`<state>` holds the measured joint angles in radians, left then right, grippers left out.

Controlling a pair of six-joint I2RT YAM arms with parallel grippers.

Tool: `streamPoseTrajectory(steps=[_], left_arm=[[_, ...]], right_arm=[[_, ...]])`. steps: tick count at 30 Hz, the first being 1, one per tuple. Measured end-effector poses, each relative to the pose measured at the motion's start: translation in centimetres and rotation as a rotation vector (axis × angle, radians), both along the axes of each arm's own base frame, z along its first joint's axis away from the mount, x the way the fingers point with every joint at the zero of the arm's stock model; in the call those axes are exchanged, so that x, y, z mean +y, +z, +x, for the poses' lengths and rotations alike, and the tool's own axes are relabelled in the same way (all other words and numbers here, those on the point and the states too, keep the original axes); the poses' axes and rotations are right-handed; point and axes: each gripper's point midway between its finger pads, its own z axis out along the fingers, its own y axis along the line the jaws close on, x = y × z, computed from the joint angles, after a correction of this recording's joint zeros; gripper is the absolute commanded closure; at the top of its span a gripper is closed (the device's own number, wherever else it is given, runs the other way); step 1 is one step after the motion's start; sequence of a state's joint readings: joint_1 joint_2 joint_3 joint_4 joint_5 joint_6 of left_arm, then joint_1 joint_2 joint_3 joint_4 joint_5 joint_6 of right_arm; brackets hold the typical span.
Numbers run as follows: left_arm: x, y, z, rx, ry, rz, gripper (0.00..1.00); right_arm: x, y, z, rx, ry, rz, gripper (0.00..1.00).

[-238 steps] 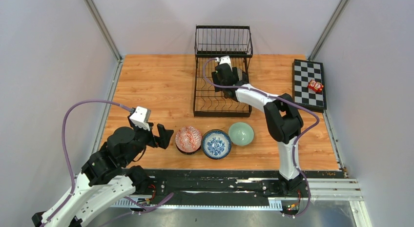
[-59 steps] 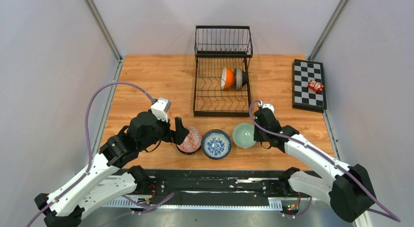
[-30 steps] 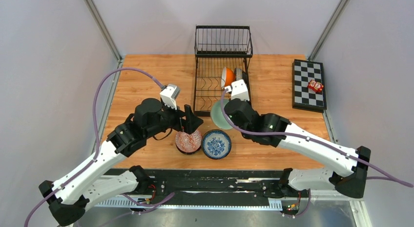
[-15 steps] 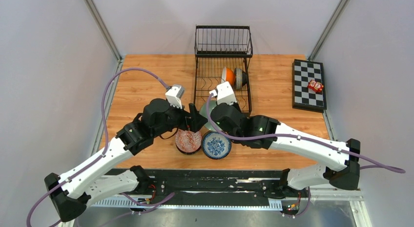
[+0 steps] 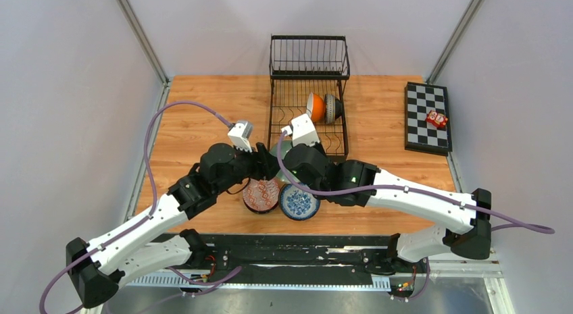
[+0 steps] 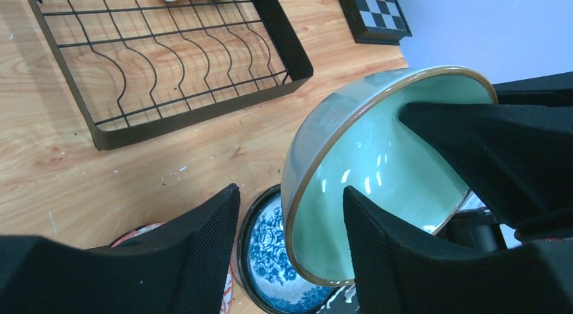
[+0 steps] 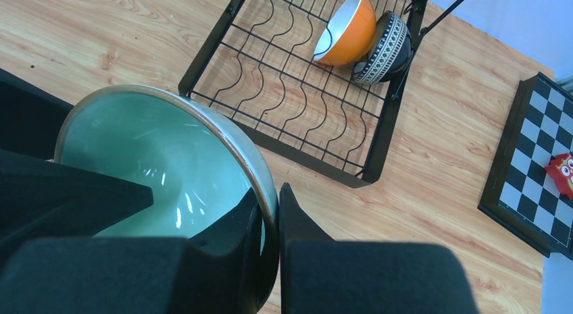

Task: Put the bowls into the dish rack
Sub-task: Place the bowl in the dish rack.

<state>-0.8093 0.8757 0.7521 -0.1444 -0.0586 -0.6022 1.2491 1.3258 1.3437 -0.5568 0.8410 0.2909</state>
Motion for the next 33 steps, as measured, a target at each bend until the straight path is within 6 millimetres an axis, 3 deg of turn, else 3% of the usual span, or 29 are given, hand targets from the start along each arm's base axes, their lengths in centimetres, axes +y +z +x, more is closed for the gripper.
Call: streamPoseTrajectory(steps=[11,13,15,20,22,25,33], left_arm=[[-0.5,0.8,0.1,-0.021,0.001,-0.088,0.74],[-0.6,0.7,0.1,-0.023,0.002,-0.096,0.82],[-0.5,0.5,0.2,-0.022,0.005,-0.097,0.99],[-0.5,0.3,0.3,-0.018,0.016,-0.102,1.00],[-0.4,0.3,0.3,-0.019,0.018,-0.104,1.00],[-0.4,0.3,0.2,-0.021,0.018,-0.105,1.00],[-0.4,0.5,-0.7,-0.023,-0.018,-0.121,1.00]], right_arm=[[0.4,0.2,-0.1,-0.007,0.004,0.014,0.97],[0.4,0.2,0.0,-0.010,0.000,0.013,0.97],[0.3,0.3,0.0,-0.011,-0.002,0.012,0.97],[0.5,0.4,-0.1,-0.013,0.003,0.018,0.96],[0.5,0.4,-0.2,-0.013,0.005,0.023,0.89],[0.6,0.3,-0.3,-0.010,0.016,0.038,0.69],[0.2,2.0,-1.7,0.004,0.078,0.194,0.38]])
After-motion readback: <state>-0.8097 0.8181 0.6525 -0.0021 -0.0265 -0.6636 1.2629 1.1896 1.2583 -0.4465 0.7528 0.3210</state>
